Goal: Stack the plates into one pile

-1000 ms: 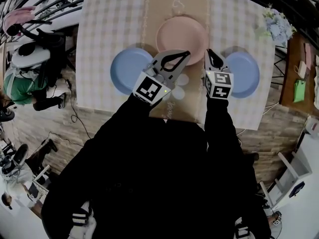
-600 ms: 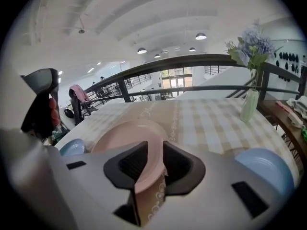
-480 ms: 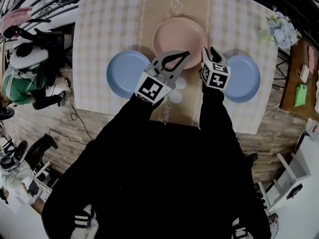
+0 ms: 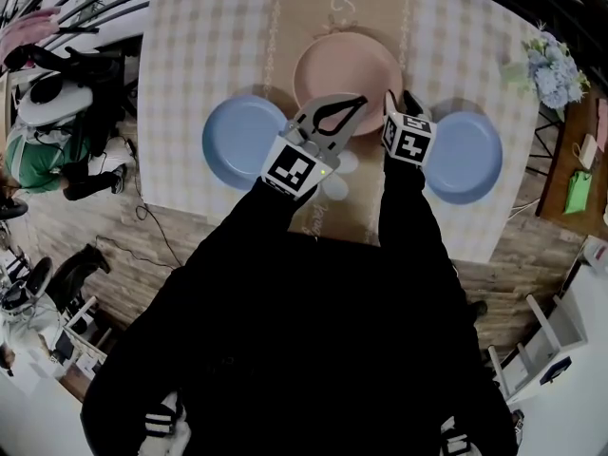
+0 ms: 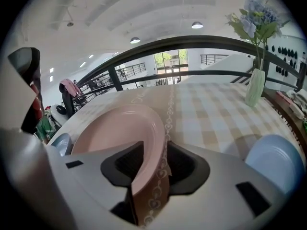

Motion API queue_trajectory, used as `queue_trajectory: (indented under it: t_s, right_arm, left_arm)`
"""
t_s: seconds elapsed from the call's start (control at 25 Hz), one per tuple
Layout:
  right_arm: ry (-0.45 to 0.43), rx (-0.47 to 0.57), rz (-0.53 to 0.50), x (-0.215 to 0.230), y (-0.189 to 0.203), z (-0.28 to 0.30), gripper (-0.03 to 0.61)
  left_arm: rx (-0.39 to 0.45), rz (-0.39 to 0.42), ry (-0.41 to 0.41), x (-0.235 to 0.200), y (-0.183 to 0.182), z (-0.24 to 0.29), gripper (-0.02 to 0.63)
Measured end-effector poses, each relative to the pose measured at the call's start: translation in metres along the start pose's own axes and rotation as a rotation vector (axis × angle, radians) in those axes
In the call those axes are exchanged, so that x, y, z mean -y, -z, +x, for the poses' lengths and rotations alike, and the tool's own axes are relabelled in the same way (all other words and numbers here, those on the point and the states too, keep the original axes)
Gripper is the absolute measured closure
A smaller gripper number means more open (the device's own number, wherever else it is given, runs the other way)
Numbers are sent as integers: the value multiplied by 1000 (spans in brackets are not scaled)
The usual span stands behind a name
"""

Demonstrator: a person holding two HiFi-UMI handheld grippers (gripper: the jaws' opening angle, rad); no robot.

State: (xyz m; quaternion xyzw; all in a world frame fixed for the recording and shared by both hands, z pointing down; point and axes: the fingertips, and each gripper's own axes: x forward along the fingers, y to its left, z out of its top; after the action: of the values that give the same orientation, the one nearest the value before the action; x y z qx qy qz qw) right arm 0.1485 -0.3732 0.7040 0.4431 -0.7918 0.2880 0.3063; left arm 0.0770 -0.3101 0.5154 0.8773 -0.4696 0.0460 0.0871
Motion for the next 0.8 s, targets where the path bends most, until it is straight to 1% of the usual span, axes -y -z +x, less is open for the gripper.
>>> queue_trajectory:
  t_s: [0.24,0.4,0.48,0.6,0.68,0.8]
  right_arm:
    - [-2,-28,0,0,10,12,436]
    - [13,-31,2,1,13,16,451]
    - [30,-27,9,4,14,17,487]
    - [39,-15,44,7,14,18,508]
    - [34,-3,82,7,13,16,520]
    - [19,21,113,5,9,11,532]
  left_arm:
    - [-8,-10,-12,-4,5,-1,594]
    - [-12,-14,-17,-4,7,-3,594]
    - [-13,-14,-18,-3,7,-5,594]
    - [-15,-12,-20,-1,7,-9,593]
    - [-17,-10,-21,0,7,-11,594]
    - [-12,-10,-26,1,4,-15,594]
